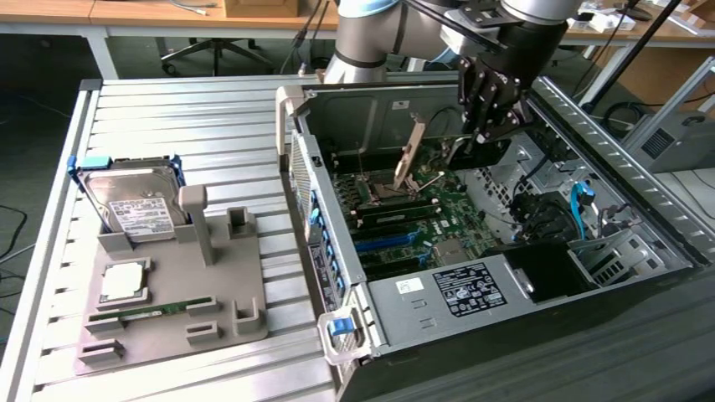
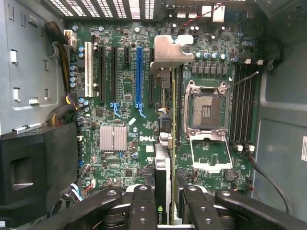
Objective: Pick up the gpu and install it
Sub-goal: 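Insert the gpu into the slot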
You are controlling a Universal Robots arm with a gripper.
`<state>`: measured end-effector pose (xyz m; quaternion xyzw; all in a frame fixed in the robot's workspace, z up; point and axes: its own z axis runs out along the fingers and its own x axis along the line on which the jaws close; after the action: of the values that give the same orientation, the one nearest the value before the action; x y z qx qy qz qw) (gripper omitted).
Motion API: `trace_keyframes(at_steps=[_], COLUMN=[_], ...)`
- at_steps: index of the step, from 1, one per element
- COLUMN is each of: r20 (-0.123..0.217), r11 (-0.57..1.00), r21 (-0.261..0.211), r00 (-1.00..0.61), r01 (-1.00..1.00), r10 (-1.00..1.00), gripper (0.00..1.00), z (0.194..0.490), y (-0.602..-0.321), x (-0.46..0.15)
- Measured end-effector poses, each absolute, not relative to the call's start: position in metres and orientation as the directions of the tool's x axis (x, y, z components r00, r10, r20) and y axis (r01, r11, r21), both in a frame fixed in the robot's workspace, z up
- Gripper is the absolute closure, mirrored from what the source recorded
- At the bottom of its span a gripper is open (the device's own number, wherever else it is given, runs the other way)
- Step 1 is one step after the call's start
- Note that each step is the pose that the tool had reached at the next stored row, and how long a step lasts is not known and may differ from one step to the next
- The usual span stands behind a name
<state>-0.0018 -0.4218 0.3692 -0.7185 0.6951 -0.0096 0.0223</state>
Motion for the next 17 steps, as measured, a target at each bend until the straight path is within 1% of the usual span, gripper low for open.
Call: trace_keyframes(at_steps=[17], r20=[-0.017], r11=[-0.033], r21=[-0.045], r00=[0.034], r01=[-0.998], r10=[-0.999], gripper=[0.73], z=[0.3646], y=[-0.4231], x=[-0.0019])
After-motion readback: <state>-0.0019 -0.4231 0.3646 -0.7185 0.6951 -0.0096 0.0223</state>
